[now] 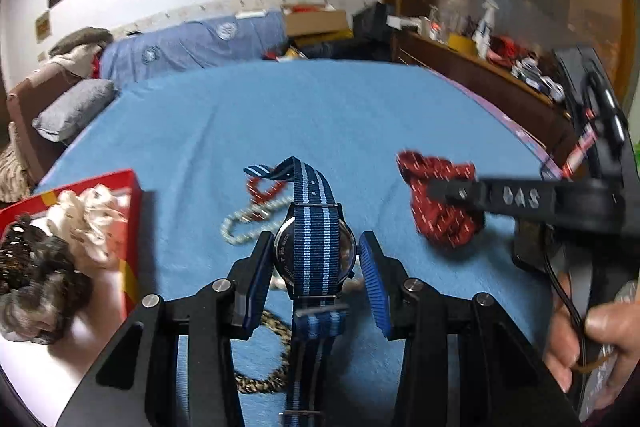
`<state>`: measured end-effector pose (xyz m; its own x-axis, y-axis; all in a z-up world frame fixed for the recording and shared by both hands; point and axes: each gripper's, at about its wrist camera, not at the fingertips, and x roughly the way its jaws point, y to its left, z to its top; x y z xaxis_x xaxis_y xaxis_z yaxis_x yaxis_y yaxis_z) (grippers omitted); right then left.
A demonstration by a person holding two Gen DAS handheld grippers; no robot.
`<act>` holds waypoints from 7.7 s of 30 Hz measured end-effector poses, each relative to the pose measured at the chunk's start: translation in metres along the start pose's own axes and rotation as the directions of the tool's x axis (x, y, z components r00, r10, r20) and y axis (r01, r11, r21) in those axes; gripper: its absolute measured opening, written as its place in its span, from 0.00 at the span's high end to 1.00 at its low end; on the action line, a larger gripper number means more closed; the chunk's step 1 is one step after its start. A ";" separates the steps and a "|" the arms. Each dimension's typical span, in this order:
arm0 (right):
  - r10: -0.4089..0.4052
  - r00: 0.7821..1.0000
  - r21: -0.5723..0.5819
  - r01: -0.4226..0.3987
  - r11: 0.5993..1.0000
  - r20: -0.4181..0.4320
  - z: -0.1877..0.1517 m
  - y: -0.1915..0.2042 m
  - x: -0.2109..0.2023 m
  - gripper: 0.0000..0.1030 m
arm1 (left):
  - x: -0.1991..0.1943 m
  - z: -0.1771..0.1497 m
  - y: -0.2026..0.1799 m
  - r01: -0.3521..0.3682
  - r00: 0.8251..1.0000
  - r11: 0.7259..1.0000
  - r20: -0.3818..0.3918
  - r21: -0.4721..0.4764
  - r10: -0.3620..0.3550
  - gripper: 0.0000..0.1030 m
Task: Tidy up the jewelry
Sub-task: 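Grasp the blue striped watch with left tool while right tool grasps red polka-dot scrunchie, then lift the watch and red scrunchie and carry both toward the tray, then lower the watch and red scrunchie into the tray and open both tools, then grasp the pearl bracelet with right tool while left tool grasps leopard-print scrunchie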
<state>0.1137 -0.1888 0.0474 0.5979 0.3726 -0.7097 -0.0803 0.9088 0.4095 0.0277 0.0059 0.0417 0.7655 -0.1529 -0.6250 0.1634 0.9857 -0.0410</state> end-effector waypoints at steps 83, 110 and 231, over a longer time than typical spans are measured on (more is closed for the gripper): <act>-0.012 0.934 -0.199 0.088 0.976 0.356 -0.107 0.053 -0.104 0.81 | -0.112 -0.051 0.034 -0.139 0.980 0.989 0.133 -0.055 0.145 0.59; 0.099 0.965 -0.313 -0.018 0.950 0.245 -0.127 0.132 -0.085 0.81 | -0.133 -0.076 0.132 -0.220 0.967 0.953 0.079 -0.209 0.240 0.80; 0.129 0.988 -0.152 -0.116 0.982 0.079 -0.023 0.057 -0.014 0.89 | 0.027 -0.024 -0.008 0.008 0.965 0.999 -0.261 0.046 0.004 0.96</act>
<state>0.0825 -0.1382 0.0673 0.6437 0.4711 -0.6031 -0.2695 0.8771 0.3976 0.0320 -0.0045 0.0061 0.5775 -0.1249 -0.8068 0.1980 0.9801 -0.0100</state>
